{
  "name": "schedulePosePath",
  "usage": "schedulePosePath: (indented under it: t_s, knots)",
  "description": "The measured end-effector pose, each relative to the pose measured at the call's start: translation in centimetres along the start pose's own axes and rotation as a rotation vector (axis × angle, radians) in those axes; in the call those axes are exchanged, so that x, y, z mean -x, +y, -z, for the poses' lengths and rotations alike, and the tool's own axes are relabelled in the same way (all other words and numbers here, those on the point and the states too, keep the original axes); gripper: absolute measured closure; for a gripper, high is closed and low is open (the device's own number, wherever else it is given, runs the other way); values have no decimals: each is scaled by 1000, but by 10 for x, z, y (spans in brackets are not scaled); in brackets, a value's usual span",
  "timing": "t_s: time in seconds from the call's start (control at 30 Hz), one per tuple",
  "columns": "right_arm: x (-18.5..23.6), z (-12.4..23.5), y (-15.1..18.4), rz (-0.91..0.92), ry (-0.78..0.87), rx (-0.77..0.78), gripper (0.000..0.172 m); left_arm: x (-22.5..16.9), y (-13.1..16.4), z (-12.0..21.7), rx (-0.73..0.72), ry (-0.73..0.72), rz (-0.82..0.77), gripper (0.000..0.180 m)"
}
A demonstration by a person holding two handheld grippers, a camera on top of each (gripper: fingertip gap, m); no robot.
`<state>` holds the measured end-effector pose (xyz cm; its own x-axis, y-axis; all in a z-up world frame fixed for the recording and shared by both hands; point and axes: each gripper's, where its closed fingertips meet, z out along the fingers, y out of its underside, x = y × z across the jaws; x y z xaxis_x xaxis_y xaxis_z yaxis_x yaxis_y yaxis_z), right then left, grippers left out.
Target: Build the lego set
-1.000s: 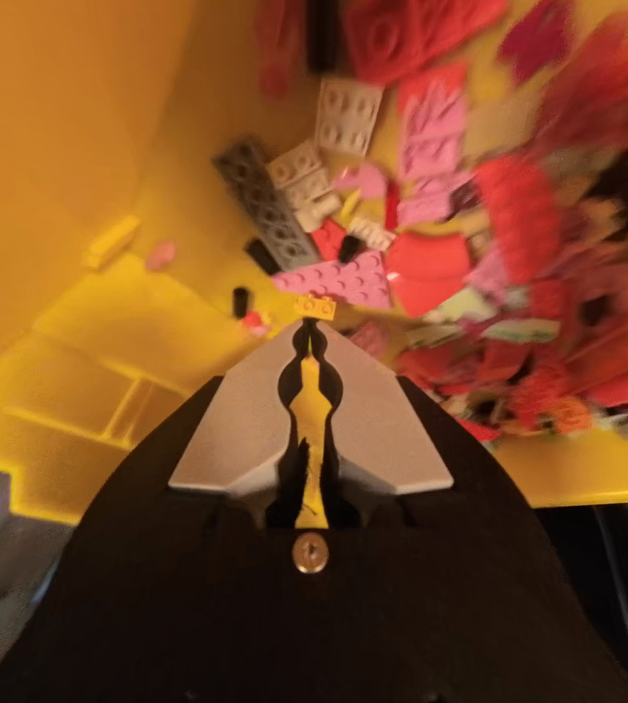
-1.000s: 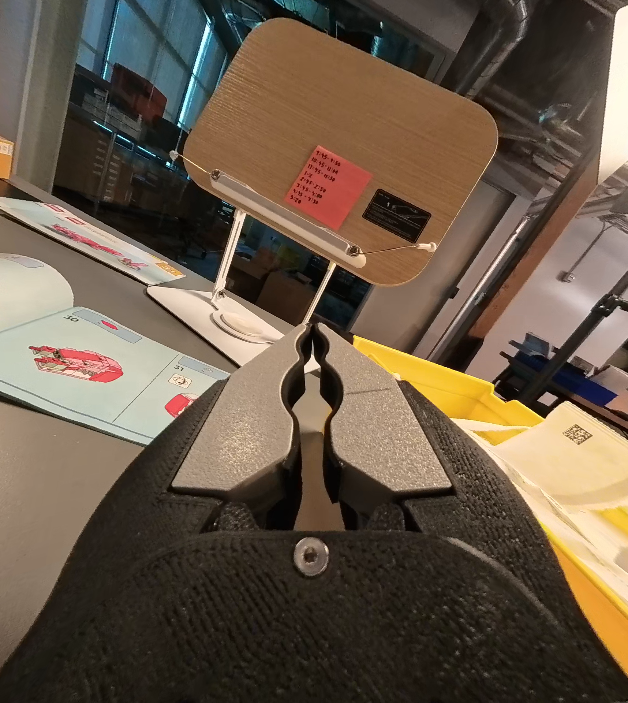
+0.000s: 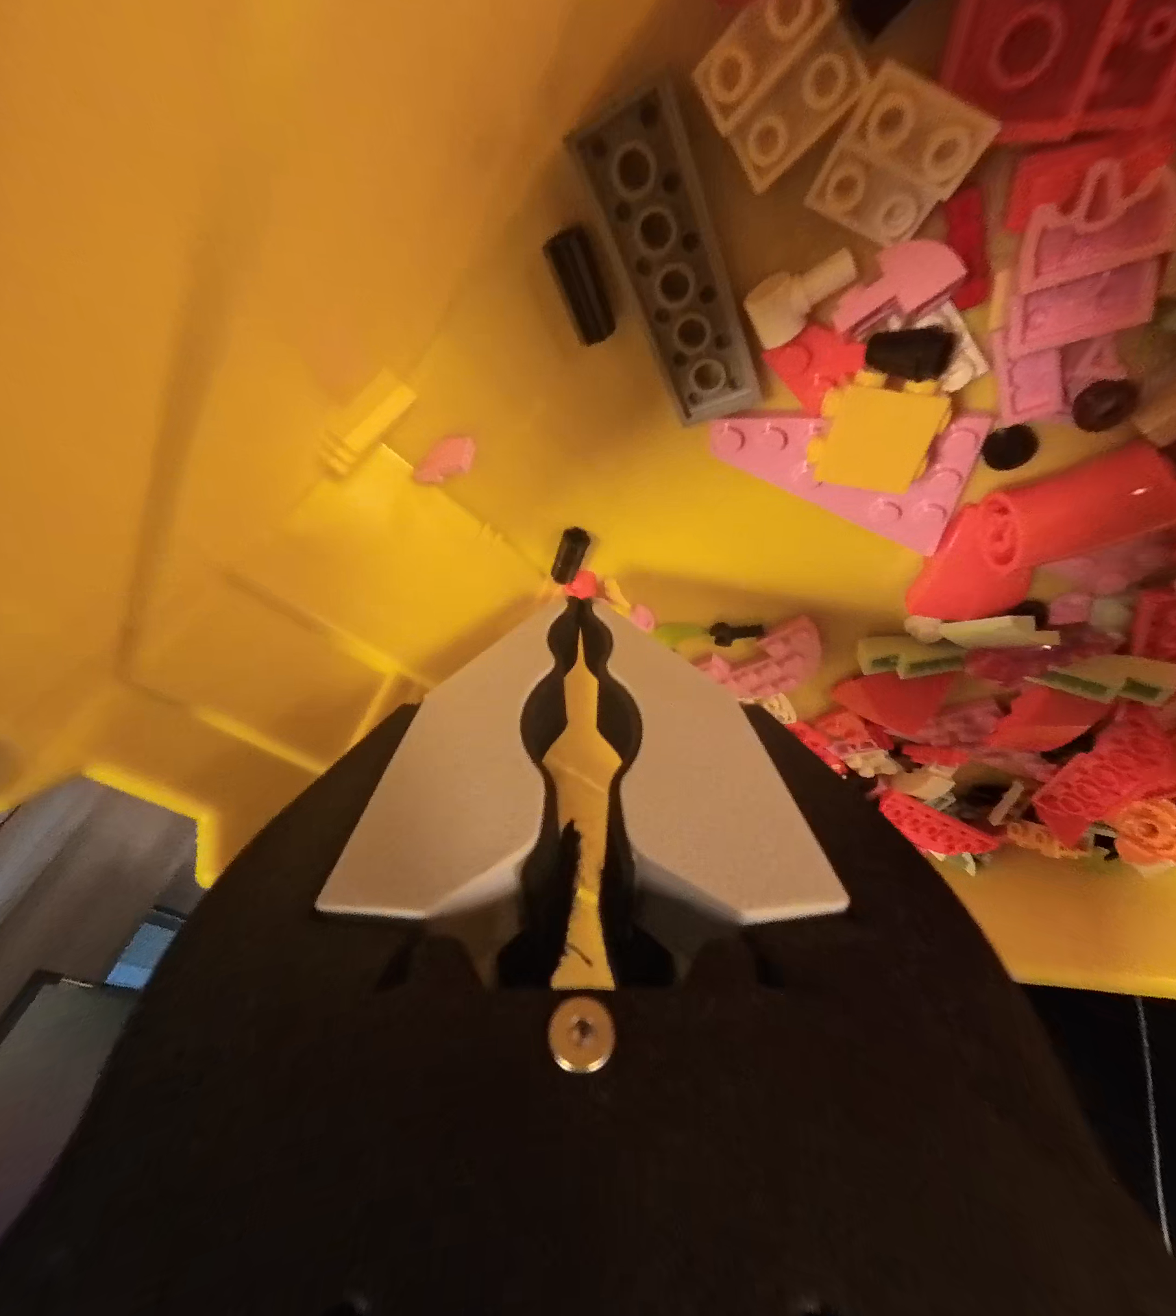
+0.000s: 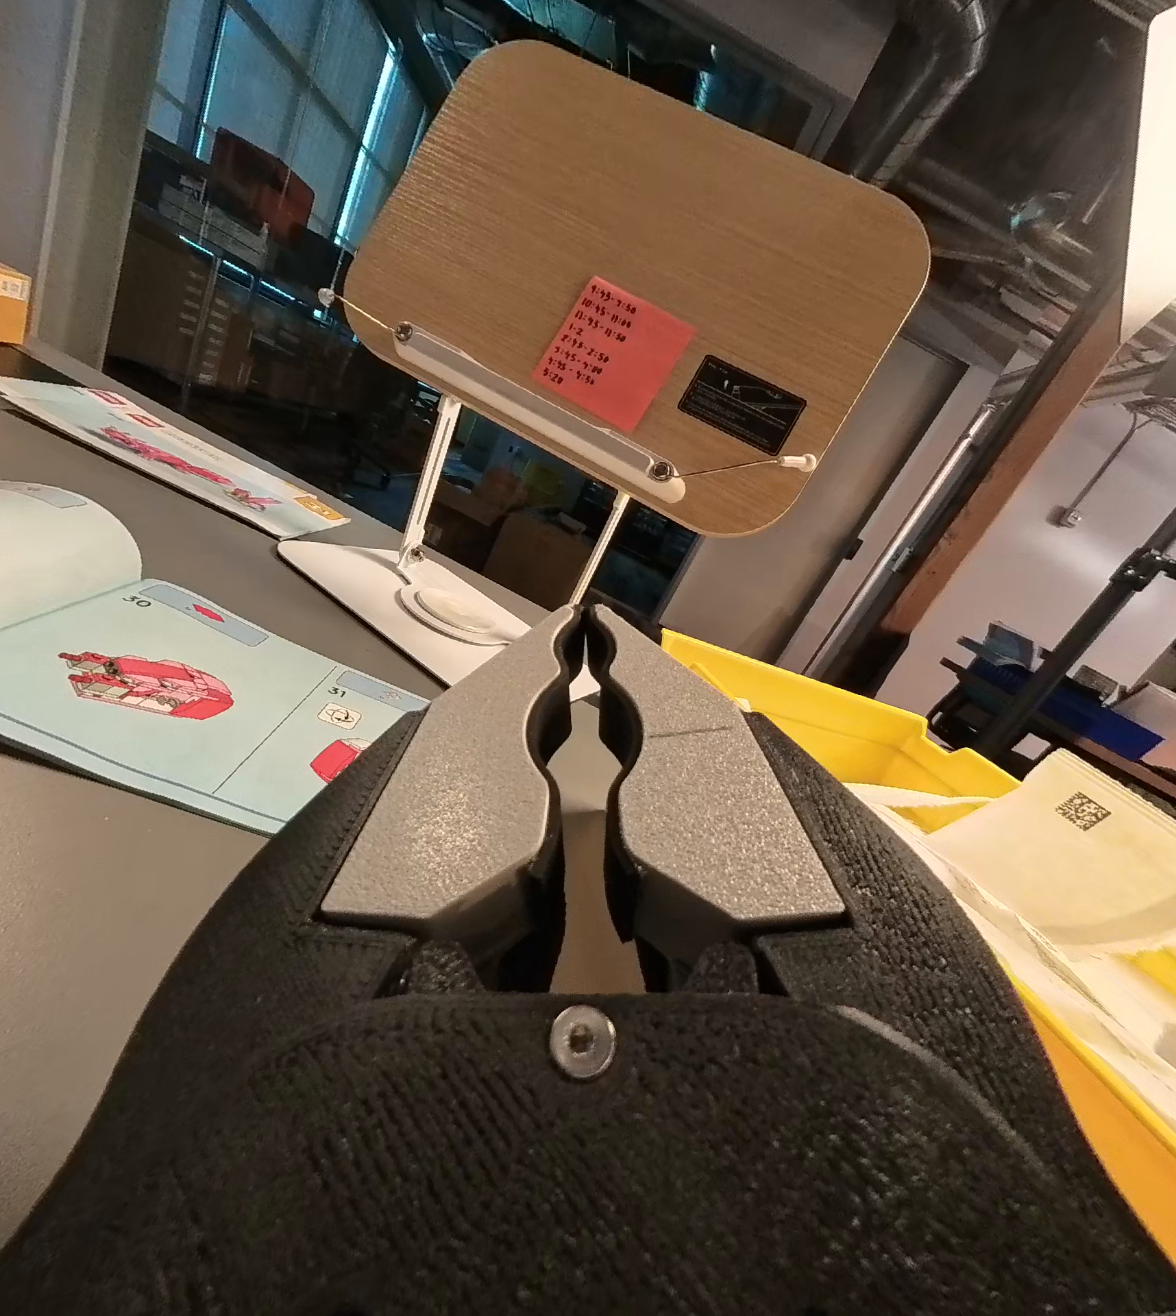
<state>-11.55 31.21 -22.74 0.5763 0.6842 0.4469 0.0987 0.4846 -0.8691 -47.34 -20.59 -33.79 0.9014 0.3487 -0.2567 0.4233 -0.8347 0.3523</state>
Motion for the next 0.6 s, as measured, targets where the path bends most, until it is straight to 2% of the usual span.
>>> schedulePosePath:
  t_s: [0.37, 0.5, 0.6]
  knots:
    - [-1, 1, 0, 0, 3, -2, 172, 0, 5, -7, 3, -107, -100, 180]
    - [-1, 1, -1, -1, 3, -4, 172, -1, -10, -1, -123, -84, -111, 180]
    - [-1, 1, -1, -1, 2, -4, 172, -9, -19, 8, -225, 24, -100, 180]
